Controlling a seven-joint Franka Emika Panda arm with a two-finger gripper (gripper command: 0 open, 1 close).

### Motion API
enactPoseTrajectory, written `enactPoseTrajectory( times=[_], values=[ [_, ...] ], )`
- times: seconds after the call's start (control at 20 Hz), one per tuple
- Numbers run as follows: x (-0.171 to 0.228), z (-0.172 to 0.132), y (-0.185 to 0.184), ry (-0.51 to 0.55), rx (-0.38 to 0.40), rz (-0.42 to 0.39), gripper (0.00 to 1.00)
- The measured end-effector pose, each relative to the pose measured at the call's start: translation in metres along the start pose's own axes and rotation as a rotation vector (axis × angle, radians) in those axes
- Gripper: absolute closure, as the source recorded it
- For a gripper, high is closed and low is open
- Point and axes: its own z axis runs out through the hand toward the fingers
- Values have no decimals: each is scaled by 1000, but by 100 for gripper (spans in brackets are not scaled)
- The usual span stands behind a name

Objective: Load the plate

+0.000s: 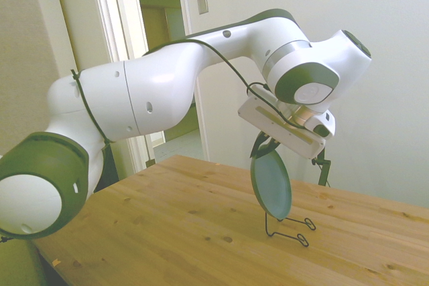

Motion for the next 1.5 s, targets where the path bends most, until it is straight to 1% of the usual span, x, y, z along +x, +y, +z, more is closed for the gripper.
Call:
enactPoseTrajectory(
  times=[0.3,0.75,1.45,1.5],
  values=[
    [18,12,3,-14,2,2,100],
    [36,26,30,-32,46,15,100],
    [50,33,57,-31,68,27,100],
    [50,33,57,-29,68,30,0]
  ],
)
